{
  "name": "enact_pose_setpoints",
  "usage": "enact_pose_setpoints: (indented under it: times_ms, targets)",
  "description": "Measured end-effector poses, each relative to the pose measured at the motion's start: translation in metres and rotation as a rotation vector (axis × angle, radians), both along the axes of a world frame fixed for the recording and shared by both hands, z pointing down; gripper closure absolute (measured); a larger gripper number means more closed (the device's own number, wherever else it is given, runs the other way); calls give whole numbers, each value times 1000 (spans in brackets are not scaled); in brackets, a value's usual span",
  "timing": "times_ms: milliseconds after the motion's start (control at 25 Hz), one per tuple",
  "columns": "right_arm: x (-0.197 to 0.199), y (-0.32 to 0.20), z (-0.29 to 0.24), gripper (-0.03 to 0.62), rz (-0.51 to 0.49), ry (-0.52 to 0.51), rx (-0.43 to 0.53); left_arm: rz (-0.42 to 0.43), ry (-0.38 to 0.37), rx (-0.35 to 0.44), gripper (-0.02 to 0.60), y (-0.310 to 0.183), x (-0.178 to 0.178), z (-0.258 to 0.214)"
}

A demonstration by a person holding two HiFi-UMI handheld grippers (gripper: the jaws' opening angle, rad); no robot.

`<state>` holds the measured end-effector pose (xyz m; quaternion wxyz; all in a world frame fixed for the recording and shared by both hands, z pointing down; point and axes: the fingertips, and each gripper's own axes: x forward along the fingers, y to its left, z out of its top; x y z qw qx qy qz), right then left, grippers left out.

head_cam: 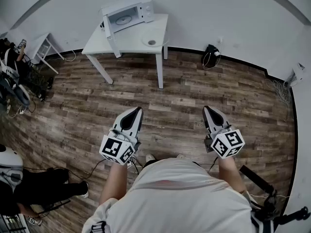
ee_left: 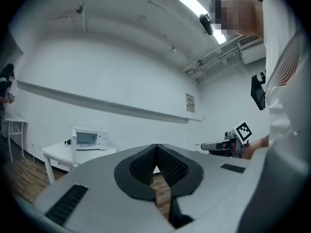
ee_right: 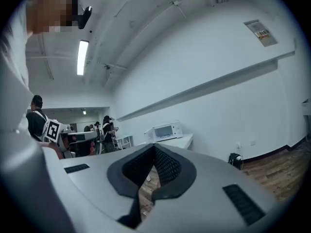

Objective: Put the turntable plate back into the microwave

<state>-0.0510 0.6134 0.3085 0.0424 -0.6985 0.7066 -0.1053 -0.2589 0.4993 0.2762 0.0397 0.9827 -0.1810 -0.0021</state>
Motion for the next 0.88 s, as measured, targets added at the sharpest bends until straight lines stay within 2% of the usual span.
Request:
enact_pose_setpoints:
  times_ms: [160,440,680,880]
  targets:
    - [30,21,12,591,-3,-15,-15,-12,17,-25,571,20,28,1]
    - [81,27,20,591,-11,-32,-25,-18,8,-10,571,33,73,-2]
    - [99,23,28,591,7,-55,-14,-17,-3,-20,571,25,86,4]
    - [99,4,42,591,2,-71,-26,6,6,-28,571,9,97,16]
